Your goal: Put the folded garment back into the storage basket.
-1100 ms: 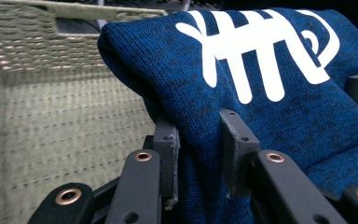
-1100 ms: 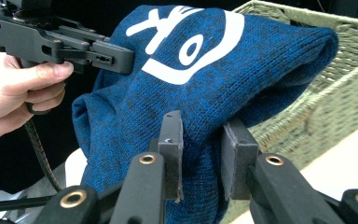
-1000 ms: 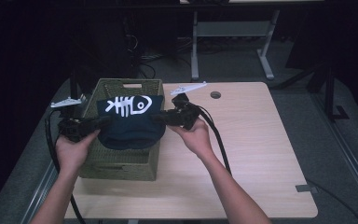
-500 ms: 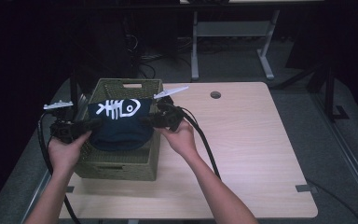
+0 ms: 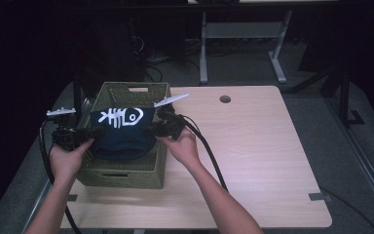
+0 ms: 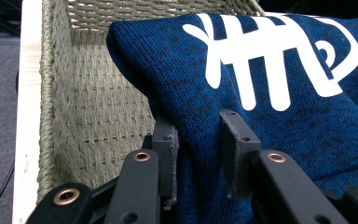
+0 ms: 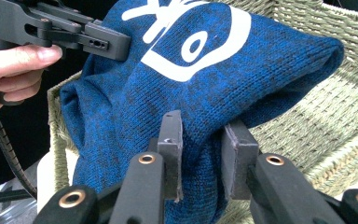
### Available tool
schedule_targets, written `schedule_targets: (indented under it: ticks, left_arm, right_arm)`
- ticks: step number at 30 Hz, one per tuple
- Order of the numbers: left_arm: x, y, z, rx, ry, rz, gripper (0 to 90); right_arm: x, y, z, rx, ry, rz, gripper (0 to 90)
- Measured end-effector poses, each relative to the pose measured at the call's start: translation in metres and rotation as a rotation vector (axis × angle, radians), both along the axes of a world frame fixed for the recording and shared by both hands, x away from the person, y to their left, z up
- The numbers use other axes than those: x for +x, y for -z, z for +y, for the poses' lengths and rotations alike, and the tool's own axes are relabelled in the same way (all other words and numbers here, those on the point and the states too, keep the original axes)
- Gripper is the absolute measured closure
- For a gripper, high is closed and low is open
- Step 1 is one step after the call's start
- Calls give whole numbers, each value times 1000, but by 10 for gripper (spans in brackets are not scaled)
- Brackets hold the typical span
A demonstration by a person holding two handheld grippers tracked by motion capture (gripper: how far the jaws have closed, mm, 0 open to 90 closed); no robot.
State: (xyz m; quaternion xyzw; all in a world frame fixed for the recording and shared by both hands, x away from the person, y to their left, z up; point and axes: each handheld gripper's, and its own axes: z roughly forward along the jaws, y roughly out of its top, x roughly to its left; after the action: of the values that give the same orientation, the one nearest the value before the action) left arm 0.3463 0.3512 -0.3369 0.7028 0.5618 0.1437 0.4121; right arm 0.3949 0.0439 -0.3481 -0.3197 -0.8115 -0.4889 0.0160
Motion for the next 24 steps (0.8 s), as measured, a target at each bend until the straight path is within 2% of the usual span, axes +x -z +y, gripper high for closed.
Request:
schedule_targets:
  ticks: [24]
  left_arm:
    - [5,10,5,11,2,37,683]
  right_arm:
    - [-1,8,9,-39,-9,7,715]
